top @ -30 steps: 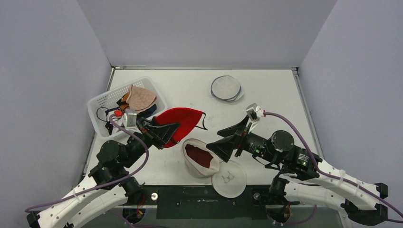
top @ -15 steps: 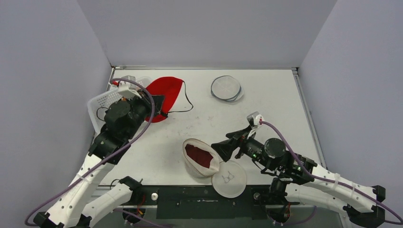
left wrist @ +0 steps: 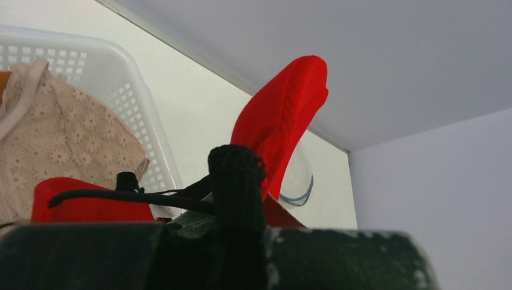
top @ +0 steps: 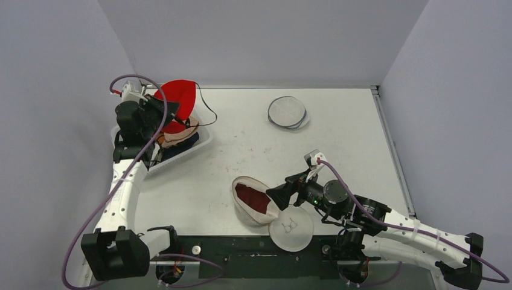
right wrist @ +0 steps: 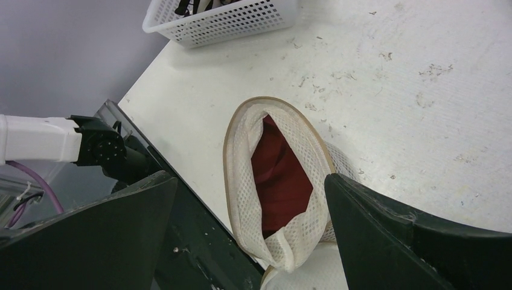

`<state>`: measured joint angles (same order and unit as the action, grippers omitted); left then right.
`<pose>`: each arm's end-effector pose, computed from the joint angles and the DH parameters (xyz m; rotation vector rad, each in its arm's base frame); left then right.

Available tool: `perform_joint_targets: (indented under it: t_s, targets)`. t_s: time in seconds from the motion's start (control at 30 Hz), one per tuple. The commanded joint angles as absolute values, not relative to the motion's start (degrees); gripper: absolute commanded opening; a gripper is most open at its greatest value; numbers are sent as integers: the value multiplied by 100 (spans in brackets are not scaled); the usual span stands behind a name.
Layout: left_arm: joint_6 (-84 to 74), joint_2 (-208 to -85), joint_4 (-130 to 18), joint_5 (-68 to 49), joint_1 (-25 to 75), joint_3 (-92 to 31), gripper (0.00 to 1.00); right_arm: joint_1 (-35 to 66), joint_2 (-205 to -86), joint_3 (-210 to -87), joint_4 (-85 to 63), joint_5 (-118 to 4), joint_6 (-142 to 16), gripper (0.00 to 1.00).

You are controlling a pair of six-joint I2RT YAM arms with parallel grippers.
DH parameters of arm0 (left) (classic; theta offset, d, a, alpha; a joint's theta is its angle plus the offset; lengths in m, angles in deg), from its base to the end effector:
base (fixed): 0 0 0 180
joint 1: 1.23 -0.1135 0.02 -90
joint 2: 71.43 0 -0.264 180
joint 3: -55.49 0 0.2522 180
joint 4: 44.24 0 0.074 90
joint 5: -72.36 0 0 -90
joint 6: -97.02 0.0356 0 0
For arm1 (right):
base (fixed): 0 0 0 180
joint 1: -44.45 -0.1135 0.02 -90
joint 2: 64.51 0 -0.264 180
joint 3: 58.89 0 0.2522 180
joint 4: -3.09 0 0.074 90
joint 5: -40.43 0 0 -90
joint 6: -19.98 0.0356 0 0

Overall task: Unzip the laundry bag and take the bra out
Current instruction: Place the bra in the bin.

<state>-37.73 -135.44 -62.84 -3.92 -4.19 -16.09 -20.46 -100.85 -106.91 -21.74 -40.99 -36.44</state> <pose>0.2610 0.0050 0.3633 -0.5675 1.7265 -0.7347 0.0729 0.1432 0.2962 -0.4111 1.8918 1.0667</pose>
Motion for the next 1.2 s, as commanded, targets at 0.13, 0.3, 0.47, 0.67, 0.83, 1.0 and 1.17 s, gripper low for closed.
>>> perform_joint_targets:
  t_s: [0.13, 0.3, 0.47, 0.67, 0.83, 1.0, 1.17]
  targets:
    - [-3997, -14355, -4353, 501, -996, -1160, 0, -2015, -10096, -10491, -1678, -4091, -3661, 99]
    - [-4030, -14730, -3928, 431, -1186, -488, 0, -2017, -10246, -10433, -1527, -4192, -3654, 99]
    - [-4134, -14990, -4280, 223, -1195, -255, 0, -2019, -10366, -10411, -1386, -4264, -3656, 99]
    - [-4176, -14878, -4775, -287, -1195, -3, 8, -2025, -10428, -10385, -1234, -4375, -3602, 99]
    - [-4043, -14602, -5446, -508, -1194, -68, 45, -2025, -10389, -10399, -1282, -4362, -3592, 99]
    - [-3877, -14229, -6357, -833, -1203, -229, 63, -2027, -10395, -10416, -1266, -4367, -3600, 99]
    - [-3861, -13856, -7105, -1103, -1200, -470, 69, -2038, -10408, -10356, -1197, -4419, -3591, 99]
